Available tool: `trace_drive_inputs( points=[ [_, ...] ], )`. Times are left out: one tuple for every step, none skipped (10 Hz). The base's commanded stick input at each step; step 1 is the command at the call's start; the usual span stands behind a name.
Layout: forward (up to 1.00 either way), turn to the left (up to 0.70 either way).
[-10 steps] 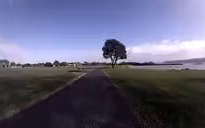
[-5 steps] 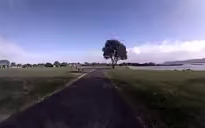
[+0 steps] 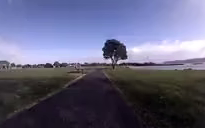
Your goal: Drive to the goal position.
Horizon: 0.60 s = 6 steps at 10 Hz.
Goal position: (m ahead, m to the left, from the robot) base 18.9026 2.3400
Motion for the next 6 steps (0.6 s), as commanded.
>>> trace_drive_inputs(
  points=[
    [0.45,0.27],
    [0.45,0.00],
    [0.45,0.00],
    [0.45,0.00],
    [0.45,0.00],
    [0.45,0.00]
  ],
)
